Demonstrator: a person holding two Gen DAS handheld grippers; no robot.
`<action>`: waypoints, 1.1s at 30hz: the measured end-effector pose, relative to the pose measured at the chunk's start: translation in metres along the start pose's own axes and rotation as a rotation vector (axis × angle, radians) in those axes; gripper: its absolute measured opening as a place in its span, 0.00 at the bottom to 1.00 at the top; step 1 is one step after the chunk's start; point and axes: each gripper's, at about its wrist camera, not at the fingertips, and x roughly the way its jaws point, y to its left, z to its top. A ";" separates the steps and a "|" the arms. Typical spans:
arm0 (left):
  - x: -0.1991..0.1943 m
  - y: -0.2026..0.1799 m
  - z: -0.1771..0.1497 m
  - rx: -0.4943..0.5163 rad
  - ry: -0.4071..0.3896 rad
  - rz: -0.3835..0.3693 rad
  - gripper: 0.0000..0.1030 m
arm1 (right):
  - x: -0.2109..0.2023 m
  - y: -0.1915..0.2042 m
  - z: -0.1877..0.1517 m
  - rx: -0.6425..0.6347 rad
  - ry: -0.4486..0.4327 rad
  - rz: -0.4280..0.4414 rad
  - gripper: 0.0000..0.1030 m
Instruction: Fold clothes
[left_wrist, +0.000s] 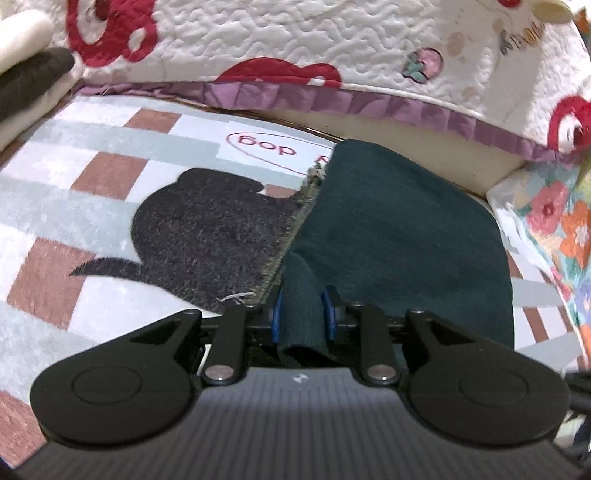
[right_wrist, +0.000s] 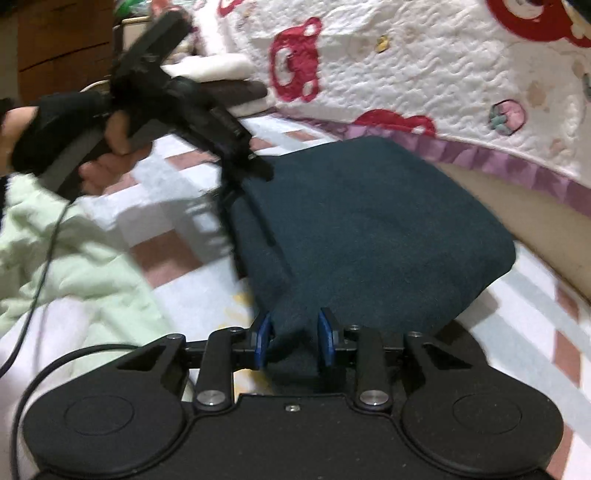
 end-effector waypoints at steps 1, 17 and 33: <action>0.001 0.002 -0.001 -0.008 0.001 0.002 0.23 | 0.001 0.002 -0.003 0.002 0.029 0.033 0.23; 0.006 0.018 -0.006 -0.065 0.004 -0.036 0.26 | 0.010 -0.113 0.078 0.323 -0.139 -0.140 0.56; 0.023 0.043 0.000 -0.150 0.045 -0.122 0.33 | 0.099 -0.145 0.124 0.489 0.060 -0.082 0.50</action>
